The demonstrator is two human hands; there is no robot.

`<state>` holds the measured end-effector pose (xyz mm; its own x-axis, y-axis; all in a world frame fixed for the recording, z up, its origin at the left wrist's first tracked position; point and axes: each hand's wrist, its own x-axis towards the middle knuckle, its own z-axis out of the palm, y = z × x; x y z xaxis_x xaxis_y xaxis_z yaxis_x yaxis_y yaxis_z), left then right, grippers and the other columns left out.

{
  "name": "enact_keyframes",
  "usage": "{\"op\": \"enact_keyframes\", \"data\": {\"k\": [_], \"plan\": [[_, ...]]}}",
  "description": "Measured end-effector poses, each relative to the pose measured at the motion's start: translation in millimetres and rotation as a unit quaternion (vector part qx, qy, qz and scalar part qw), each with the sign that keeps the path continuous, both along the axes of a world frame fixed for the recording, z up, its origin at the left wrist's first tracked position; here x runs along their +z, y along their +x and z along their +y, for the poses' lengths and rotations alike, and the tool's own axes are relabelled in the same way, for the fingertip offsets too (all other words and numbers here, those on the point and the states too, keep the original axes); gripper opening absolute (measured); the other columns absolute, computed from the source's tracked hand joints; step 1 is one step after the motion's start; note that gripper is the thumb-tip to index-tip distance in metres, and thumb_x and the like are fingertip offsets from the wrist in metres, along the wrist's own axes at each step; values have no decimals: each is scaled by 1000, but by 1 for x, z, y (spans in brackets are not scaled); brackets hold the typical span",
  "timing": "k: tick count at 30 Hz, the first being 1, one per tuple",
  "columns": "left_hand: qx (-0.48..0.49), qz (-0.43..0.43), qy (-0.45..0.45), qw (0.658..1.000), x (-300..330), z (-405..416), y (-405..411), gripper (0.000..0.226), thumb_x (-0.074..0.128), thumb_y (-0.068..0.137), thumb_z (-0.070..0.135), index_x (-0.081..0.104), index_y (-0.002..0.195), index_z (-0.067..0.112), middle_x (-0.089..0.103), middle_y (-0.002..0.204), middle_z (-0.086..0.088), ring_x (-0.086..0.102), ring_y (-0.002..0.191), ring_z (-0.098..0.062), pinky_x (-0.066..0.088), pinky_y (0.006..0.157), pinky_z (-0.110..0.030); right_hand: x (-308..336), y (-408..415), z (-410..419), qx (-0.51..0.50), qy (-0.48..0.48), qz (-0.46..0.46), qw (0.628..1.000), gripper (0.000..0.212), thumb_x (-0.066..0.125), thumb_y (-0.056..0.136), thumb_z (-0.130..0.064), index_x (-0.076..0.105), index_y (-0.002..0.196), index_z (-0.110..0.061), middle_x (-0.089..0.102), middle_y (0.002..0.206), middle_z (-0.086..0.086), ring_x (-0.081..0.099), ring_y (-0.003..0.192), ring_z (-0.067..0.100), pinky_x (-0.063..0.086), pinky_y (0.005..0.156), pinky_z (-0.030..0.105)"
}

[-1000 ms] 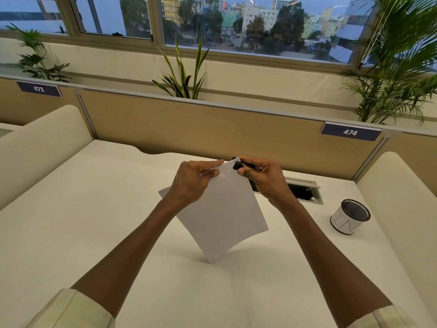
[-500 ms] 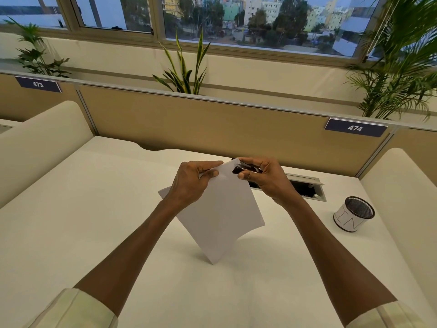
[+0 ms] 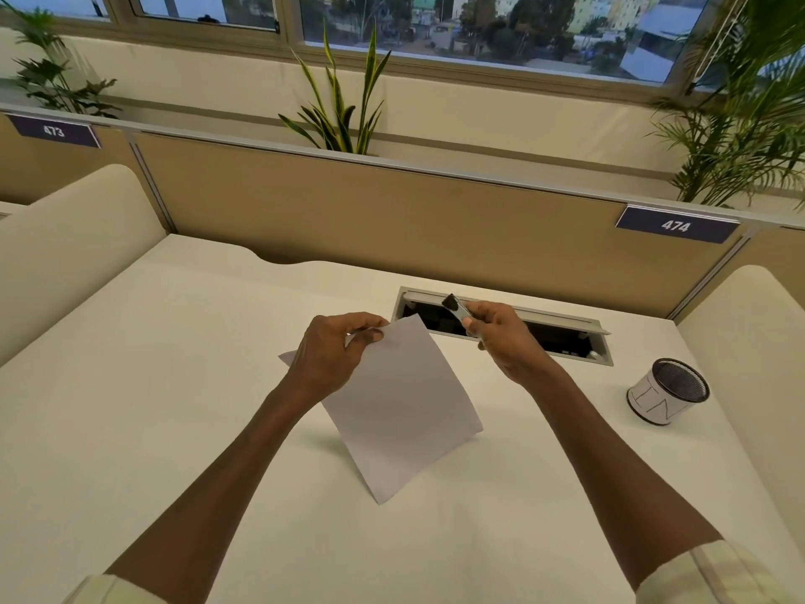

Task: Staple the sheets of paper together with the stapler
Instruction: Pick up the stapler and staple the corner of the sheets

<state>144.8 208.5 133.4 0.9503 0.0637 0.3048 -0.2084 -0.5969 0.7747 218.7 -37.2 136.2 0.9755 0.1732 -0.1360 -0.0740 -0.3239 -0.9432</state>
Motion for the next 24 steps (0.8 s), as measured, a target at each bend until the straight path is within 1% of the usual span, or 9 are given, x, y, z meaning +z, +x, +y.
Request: {"op": "enact_keyframes", "data": {"k": [3,6,8,11,13,15,18,21,24], "plan": [[-4,-15,29,999,-8,8,-4,16,67,87,10,77,98,15,74,96,8,70,91,-11,46,84,-8,-21,12,17,-51,-24,53,997,18,52,96,-6,67,103,1,51,87,12,42,83,24,35,64,31],[-16,-34,54,998,-20,18,-7,17,67,87,8,76,99,15,77,96,2,71,89,-14,53,86,-24,-40,27,38,-86,-43,118,988,19,56,95,-9,67,105,3,57,92,15,53,82,24,45,71,35],[-27,-37,69,997,-27,24,-11,18,67,87,8,76,99,18,77,94,3,70,86,-12,53,82,-26,-52,37,50,-91,-75,142,983,22,62,92,-13,67,105,5,60,91,15,55,76,22,45,70,36],[-45,-41,86,994,-37,31,-9,19,66,87,9,76,99,21,76,90,8,67,83,-5,51,79,-20,-70,56,72,-98,-122,138,978,24,73,84,-17,64,97,2,68,91,14,62,70,21,52,65,33],[-50,-45,86,994,-40,35,-6,19,65,86,11,75,99,21,75,89,9,65,82,-3,49,78,-17,-80,65,88,-93,-150,131,976,28,79,77,-17,60,92,-2,70,90,14,69,69,25,60,63,33],[-53,-45,88,994,-42,38,-4,19,63,86,14,75,98,21,75,89,9,65,82,-5,49,77,-22,-89,73,102,-75,-178,114,974,35,83,71,-17,57,90,-5,70,88,15,72,73,30,63,67,40],[-64,-44,104,992,-43,43,1,20,60,87,14,75,98,21,74,89,10,65,81,-10,49,75,-25,-104,82,121,-46,-230,92,968,35,83,67,-16,53,83,-6,71,84,16,73,70,31,63,68,43],[-78,-40,118,989,-43,45,6,21,59,88,13,76,98,21,74,89,10,64,81,-10,47,75,-21,-119,88,136,-45,-275,82,957,32,82,67,-19,53,74,-6,69,75,11,73,67,26,62,65,35],[-98,-33,125,987,-47,48,13,22,57,90,18,76,100,22,75,91,10,64,81,-9,48,74,-21,-132,91,148,-47,-297,94,949,28,80,72,-21,56,76,-5,58,63,1,63,56,15,49,50,22]]}}
